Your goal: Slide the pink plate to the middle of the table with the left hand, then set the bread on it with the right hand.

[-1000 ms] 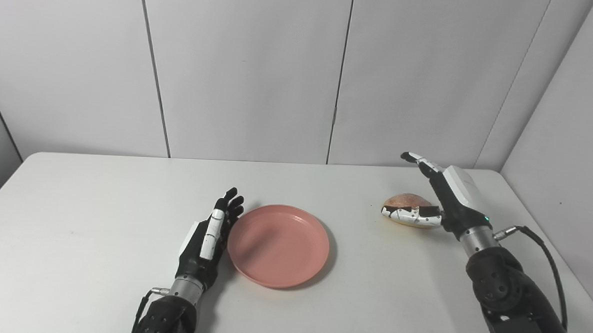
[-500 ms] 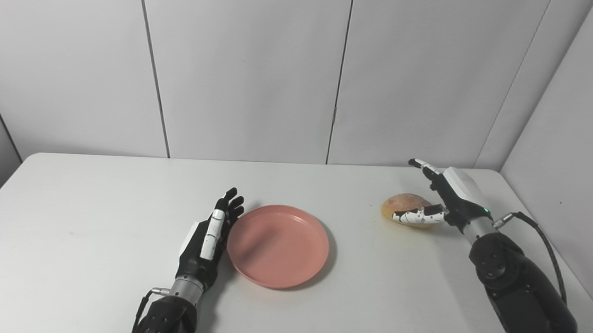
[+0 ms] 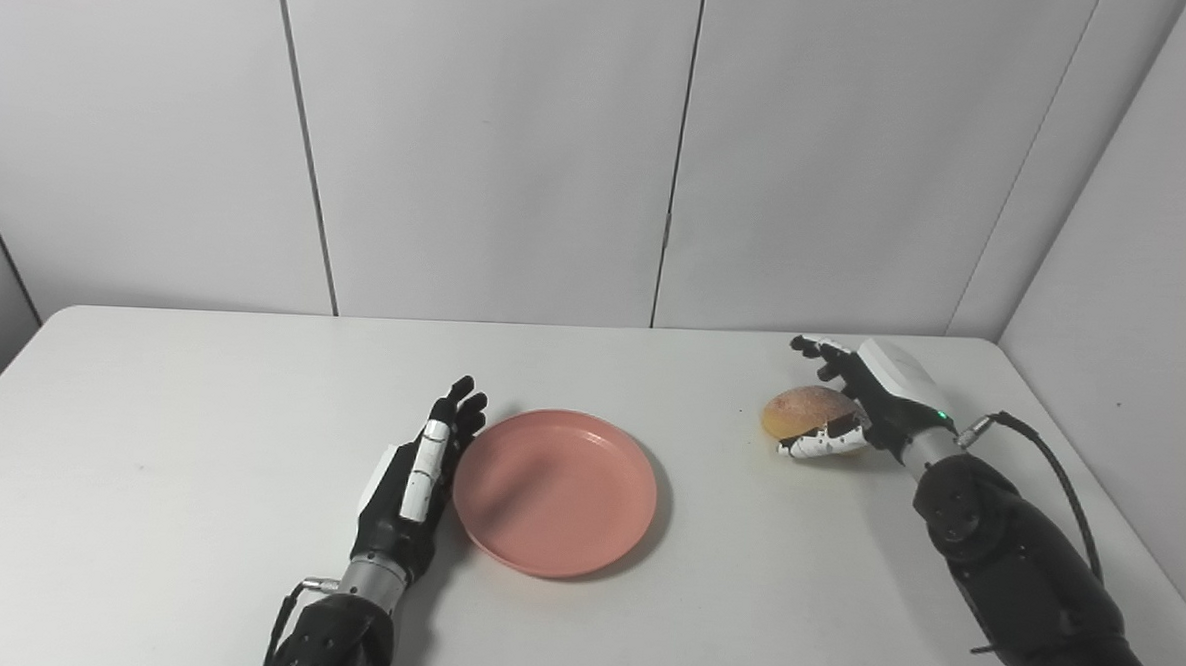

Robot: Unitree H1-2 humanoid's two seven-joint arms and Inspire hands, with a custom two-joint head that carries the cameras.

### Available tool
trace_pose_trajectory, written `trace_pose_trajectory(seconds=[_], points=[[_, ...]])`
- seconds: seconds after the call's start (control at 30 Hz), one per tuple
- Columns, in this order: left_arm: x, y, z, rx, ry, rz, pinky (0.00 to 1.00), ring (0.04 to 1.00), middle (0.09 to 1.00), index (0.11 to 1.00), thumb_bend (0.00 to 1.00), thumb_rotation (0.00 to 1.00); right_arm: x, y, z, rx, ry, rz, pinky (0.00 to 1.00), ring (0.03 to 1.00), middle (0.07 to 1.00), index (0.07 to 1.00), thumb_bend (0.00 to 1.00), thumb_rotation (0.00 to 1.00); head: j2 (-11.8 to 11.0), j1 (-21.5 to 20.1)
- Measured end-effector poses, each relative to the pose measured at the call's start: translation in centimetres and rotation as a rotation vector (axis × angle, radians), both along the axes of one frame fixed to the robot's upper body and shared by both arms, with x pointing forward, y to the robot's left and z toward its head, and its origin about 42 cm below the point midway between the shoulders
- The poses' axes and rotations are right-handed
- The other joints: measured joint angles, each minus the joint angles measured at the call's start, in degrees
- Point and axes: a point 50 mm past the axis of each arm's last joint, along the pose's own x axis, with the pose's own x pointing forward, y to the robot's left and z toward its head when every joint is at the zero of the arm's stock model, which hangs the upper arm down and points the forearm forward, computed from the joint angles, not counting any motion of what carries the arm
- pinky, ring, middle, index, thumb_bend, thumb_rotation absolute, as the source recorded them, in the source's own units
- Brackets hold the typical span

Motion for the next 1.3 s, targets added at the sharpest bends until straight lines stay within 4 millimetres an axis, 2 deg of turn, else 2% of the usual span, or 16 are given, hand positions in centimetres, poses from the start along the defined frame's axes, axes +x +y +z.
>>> trace_pose_trajectory(seconds=[0.03, 0.07, 0.17, 0.2, 0.23, 0.3, 0.63, 0.9, 1.0, 1.1, 1.3], points=[[-0.1, 0.0, 0.0, -0.001, 0.0, 0.001, 1.0, 0.973, 0.955, 0.944, 0.76, 1.0, 0.0, 0.1, -0.2, 0.001, 0.006, -0.001, 0.6, 0.72, 0.804, 0.78, 0.76, 0.03, 0.0, 0.0], [-0.1, 0.0, 0.0, -0.001, -0.001, 0.001, 0.99, 0.972, 0.957, 0.947, 0.75, 1.0, 0.0, 0.2, -0.4, 0.004, 0.005, -0.001, 0.55, 0.658, 0.738, 0.724, 0.71, 0.01, 0.0, 0.0], [-0.1, 0.1, 0.0, -0.002, -0.001, 0.001, 0.99, 0.972, 0.959, 0.949, 0.75, 1.0, 0.0, 0.5, -0.4, 0.017, -0.038, -0.006, 0.5, 0.582, 0.652, 0.66, 0.64, 0.0, 0.1, -0.1], [-0.1, 0.0, 0.0, -0.002, -0.001, 0.001, 0.99, 0.968, 0.958, 0.948, 0.74, 1.0, 0.0, 0.5, -0.3, 0.019, -0.052, -0.001, 0.45, 0.499, 0.569, 0.601, 0.58, 0.0, 0.1, -0.1], [-0.1, 0.0, 0.0, -0.002, -0.001, 0.001, 0.99, 0.966, 0.957, 0.947, 0.74, 1.0, 0.0, 0.6, -0.3, 0.02, -0.067, -0.002, 0.43, 0.457, 0.526, 0.57, 0.54, 0.0, 0.1, -0.1], [-0.1, 0.0, 0.0, -0.002, -0.001, 0.001, 1.0, 0.969, 0.956, 0.946, 0.75, 1.0, 0.0, 0.6, -0.2, 0.02, -0.084, -0.011, 0.39, 0.414, 0.483, 0.543, 0.52, 0.0, 0.0, -0.1], [-0.2, 0.0, 0.0, -0.002, 0.001, -0.001, 1.0, 0.97, 0.957, 0.946, 0.75, 1.0, 0.0, 0.5, -0.3, -0.024, -0.1, -0.017, 0.34, 0.387, 0.468, 0.544, 0.51, 0.0, 0.3, 0.0], [-0.2, 0.0, 0.0, -0.003, 0.001, 0.001, 0.99, 0.958, 0.947, 0.938, 0.74, 1.0, -0.3, 0.6, 0.7, -0.004, -0.178, -0.031, 0.29, 0.377, 0.455, 0.539, 0.51, 0.0, 0.2, 0.4], [-0.2, 0.0, 0.0, -0.005, 0.001, 0.003, 0.97, 0.949, 0.944, 0.937, 0.72, 1.0, -0.5, 1.3, 1.5, 0.017, -0.217, -0.018, 0.29, 0.373, 0.454, 0.54, 0.51, 0.0, 0.2, 0.4], [-0.2, -0.1, 0.0, -0.007, 0.001, 0.005, 0.97, 0.943, 0.936, 0.928, 0.71, 1.0, -0.8, 2.0, 1.9, 0.039, -0.245, -0.004, 0.33, 0.388, 0.473, 0.537, 0.51, 0.0, 0.2, 0.5], [-0.2, -0.2, 0.0, -0.011, 0.002, 0.013, 0.96, 0.941, 0.936, 0.929, 0.7, 1.0, -1.2, 4.8, 3.5, 0.086, -0.318, 0.061, 0.35, 0.395, 0.481, 0.536, 0.51, 0.0, 0.1, 0.9]])
